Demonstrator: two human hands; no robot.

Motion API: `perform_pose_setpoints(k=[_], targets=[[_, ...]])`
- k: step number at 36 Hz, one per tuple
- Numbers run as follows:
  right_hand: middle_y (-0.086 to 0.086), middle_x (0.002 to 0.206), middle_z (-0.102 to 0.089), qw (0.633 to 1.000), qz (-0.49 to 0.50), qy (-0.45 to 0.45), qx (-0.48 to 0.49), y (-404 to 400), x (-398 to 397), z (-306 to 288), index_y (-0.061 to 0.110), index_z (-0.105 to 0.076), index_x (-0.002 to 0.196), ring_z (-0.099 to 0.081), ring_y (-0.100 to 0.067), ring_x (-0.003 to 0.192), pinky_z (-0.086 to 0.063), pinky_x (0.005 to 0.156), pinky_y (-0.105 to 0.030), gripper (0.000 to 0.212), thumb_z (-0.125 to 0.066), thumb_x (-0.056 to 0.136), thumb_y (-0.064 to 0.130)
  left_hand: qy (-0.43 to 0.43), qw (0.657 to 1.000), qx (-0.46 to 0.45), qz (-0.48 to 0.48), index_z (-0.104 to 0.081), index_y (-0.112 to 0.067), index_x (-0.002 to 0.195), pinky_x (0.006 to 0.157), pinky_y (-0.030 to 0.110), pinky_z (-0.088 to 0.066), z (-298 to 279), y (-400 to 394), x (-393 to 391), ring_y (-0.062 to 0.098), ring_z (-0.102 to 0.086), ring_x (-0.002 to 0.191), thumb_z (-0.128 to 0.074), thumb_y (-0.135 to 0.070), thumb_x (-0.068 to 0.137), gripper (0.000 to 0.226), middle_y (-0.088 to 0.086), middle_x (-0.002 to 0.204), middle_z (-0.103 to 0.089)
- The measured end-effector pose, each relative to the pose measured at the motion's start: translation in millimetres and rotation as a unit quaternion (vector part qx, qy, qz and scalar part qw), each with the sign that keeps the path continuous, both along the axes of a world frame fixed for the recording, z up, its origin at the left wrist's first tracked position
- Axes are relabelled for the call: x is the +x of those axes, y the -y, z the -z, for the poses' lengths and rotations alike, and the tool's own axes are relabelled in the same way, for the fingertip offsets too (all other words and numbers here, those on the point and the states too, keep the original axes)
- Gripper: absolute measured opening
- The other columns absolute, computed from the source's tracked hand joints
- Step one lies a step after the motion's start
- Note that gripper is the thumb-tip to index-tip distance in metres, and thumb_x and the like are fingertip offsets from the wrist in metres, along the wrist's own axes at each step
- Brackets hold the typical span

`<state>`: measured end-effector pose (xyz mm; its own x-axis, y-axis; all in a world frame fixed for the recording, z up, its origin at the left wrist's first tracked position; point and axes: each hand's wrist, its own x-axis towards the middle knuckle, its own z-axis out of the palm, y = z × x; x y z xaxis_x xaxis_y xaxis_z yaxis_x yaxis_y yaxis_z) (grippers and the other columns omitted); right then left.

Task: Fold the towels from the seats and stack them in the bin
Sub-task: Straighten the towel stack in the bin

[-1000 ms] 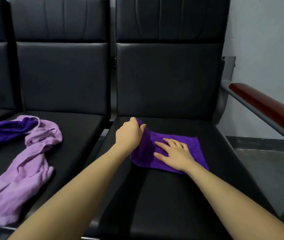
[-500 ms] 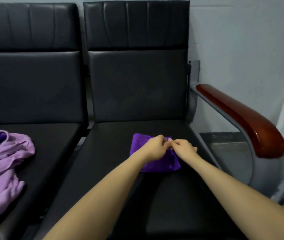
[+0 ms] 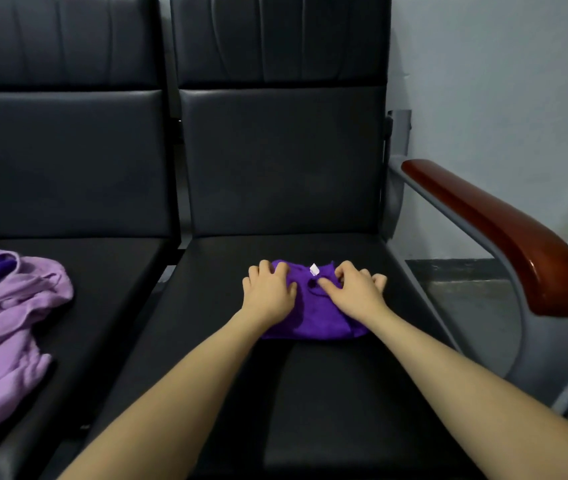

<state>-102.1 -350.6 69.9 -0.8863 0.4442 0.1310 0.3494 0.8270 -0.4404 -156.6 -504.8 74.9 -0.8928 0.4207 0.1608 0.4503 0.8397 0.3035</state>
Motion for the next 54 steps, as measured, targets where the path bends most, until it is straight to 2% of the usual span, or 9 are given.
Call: perform_pose_setpoints(k=[4, 10, 25, 32, 36, 39, 44, 50, 54], targets=[[-0.001, 0.127, -0.052, 0.997, -0.030, 0.061, 0.041, 3.3, 1.5, 3.2, 0.020, -0.049, 0.125, -0.043, -0.024, 0.122, -0.025, 0.103, -0.041, 0.073, -0.053, 0.076, 0.074, 0.009, 0.998, -0.056, 0.038, -0.042, -0.018, 0.134, 0.103, 0.042, -0.027, 9.4, -5.0, 2.4, 0.031, -0.031, 0.128, -0.037, -0.037, 0.099, 0.040, 0.010, 0.142, -0.033], [-0.003, 0.117, -0.059, 0.996, -0.013, 0.013, 0.090, 2.9, -1.6, 5.4, 0.019, -0.058, 0.111, -0.051, -0.023, 0.112, -0.028, 0.095, -0.038, 0.031, -0.040, 0.099, 0.040, 0.033, 0.997, -0.062, 0.035, -0.037, -0.017, 0.137, 0.111, 0.044, -0.017, 19.4, -5.7, 4.4, 0.033, -0.019, 0.138, -0.029, -0.042, 0.100, 0.046, 0.013, 0.153, -0.018], [-0.010, 0.100, -0.060, 0.994, 0.013, -0.051, -0.097, -11.5, -2.0, -12.7, 0.012, -0.054, 0.103, -0.058, -0.019, 0.083, -0.049, 0.073, -0.033, 0.015, -0.040, 0.100, 0.017, 0.015, 0.996, -0.014, 0.091, -0.039, -0.019, 0.139, 0.115, 0.040, -0.010, 15.2, -11.6, 6.2, 0.022, -0.009, 0.145, -0.032, -0.040, 0.099, 0.045, 0.006, 0.157, -0.017], [-0.014, 0.133, -0.043, 0.987, 0.120, -0.045, 0.093, -13.5, 1.7, 1.8, 0.009, -0.041, 0.130, -0.045, -0.030, 0.122, -0.038, 0.100, -0.039, 0.045, -0.059, 0.089, 0.013, 0.106, 0.978, -0.155, 0.096, -0.001, -0.024, 0.153, 0.118, 0.043, 0.003, 15.7, -16.0, 13.0, 0.026, 0.009, 0.147, -0.018, -0.059, 0.097, 0.068, 0.012, 0.159, 0.009], [-0.003, 0.114, -0.052, 0.983, 0.016, -0.106, 0.150, -14.1, 3.9, 7.5, 0.017, -0.052, 0.110, -0.050, -0.021, 0.108, -0.035, 0.093, -0.033, 0.017, -0.051, 0.093, 0.015, 0.111, 0.971, -0.188, 0.092, 0.005, -0.023, 0.152, 0.117, 0.044, 0.006, 14.8, -17.8, 13.0, 0.027, 0.011, 0.146, -0.014, -0.064, 0.094, 0.074, 0.014, 0.158, 0.013], [0.001, 0.121, -0.053, 0.985, -0.049, -0.023, 0.165, -12.0, 2.3, 10.5, 0.022, -0.055, 0.119, -0.049, -0.018, 0.114, -0.028, 0.100, -0.036, 0.026, -0.042, 0.098, 0.032, 0.118, 0.970, -0.194, 0.092, 0.006, -0.023, 0.152, 0.117, 0.045, 0.006, 14.2, -18.2, 12.4, 0.027, 0.012, 0.146, -0.015, -0.065, 0.094, 0.075, 0.015, 0.158, 0.014], [-0.004, 0.160, -0.010, 0.982, 0.045, 0.160, 0.088, -14.9, -0.6, 14.8, 0.024, -0.011, 0.153, -0.011, -0.030, 0.145, -0.007, 0.115, -0.049, 0.061, -0.017, 0.100, 0.053, 0.135, 0.969, -0.187, 0.086, 0.007, -0.023, 0.152, 0.117, 0.044, 0.006, 14.6, -17.3, 13.7, 0.028, 0.013, 0.146, -0.017, -0.064, 0.094, 0.075, 0.015, 0.157, 0.016], [-0.016, 0.139, -0.042, 0.981, 0.163, 0.038, 0.094, -11.3, 5.3, 10.0, 0.006, -0.040, 0.136, -0.038, -0.033, 0.127, -0.029, 0.104, -0.043, 0.058, -0.032, 0.099, 0.049, 0.077, 0.993, -0.084, 0.007, -0.037, -0.012, 0.138, 0.108, 0.045, -0.023, 4.0, -24.5, 16.9, 0.037, -0.030, 0.132, -0.029, -0.041, 0.100, 0.048, 0.021, 0.144, -0.032], [-0.017, 0.134, -0.044, 0.978, 0.176, 0.057, 0.095, -8.0, 6.4, 10.1, 0.001, -0.042, 0.132, -0.040, -0.032, 0.124, -0.031, 0.102, -0.041, 0.074, -0.039, 0.091, 0.063, 0.035, 0.992, -0.068, -0.103, -0.038, -0.007, 0.132, 0.098, 0.040, -0.034, 7.2, -23.9, 13.8, 0.033, -0.041, 0.121, -0.038, -0.028, 0.099, 0.039, 0.017, 0.132, -0.042]])
